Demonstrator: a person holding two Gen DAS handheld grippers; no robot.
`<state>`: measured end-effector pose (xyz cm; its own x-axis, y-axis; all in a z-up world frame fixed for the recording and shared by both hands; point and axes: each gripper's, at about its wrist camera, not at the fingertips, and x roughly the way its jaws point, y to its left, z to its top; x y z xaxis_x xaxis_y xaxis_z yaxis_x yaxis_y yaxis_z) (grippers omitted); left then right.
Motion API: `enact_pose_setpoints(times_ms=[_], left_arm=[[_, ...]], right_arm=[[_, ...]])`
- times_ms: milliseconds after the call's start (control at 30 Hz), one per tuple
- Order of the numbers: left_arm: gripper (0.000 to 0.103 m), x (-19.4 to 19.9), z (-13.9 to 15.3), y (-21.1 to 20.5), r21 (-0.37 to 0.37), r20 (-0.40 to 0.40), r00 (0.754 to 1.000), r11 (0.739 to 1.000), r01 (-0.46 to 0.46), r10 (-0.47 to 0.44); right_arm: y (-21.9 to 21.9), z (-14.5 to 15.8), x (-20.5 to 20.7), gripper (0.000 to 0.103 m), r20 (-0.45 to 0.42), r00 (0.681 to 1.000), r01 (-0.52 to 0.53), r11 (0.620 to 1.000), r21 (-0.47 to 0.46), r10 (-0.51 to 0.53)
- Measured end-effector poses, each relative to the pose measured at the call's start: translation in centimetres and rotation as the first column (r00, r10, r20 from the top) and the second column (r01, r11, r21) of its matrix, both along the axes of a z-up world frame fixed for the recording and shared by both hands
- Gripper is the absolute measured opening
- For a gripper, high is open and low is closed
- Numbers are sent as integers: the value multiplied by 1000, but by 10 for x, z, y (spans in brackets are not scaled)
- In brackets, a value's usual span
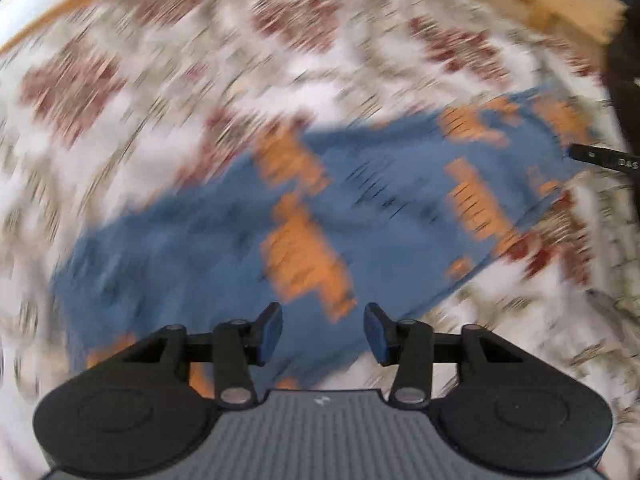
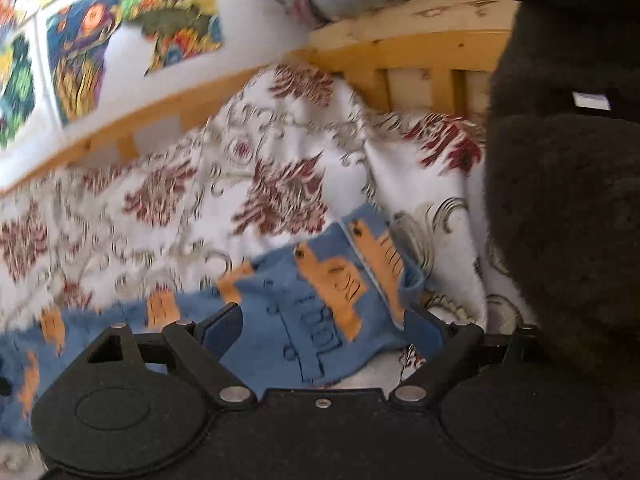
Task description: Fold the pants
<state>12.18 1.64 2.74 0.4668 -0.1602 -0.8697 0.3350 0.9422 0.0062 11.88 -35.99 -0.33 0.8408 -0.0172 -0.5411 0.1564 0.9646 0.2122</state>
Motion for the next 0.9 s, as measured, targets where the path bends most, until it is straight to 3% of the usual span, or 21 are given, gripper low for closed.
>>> enact_pose_setpoints(times_ms=[67,133,300,433,533,600,700,800,900], left_arm=[[67,17,17,-26,-36,29,997,997,75,-74],[89,40,31,-58,-72,54,989,988,140,-136],[102,99,47,-145,-157,98,964,953,260,-247],[102,150,52,-220,-142,99,927,917,372,-361],[102,181,48,-266,-111,83,890,883,456,-449],[102,196,42,-289,-96,62,858,853,513,-509],[102,215,29,-319,-104,12,807,802,588,-590],[100,231,9,-336,-138,-60,770,770,623,-635],[93,248,-11,-339,-171,-117,769,775,608,-629]], right_arm=[[-8,-2,2,95,-6,999,45,999,19,-44],[-15,-7,-1,95,1,998,55,995,78,-55],[-20,-9,-4,97,21,998,56,991,121,-58],[-32,-8,-1,94,34,997,69,980,185,-76],[-47,-9,6,84,11,993,109,967,231,-114],[-58,-12,11,63,-27,987,158,956,248,-157],[-62,-18,18,44,-61,981,193,955,225,-184],[-62,-21,21,43,-62,981,191,955,227,-182],[-63,-23,21,39,-64,980,198,953,228,-188]])
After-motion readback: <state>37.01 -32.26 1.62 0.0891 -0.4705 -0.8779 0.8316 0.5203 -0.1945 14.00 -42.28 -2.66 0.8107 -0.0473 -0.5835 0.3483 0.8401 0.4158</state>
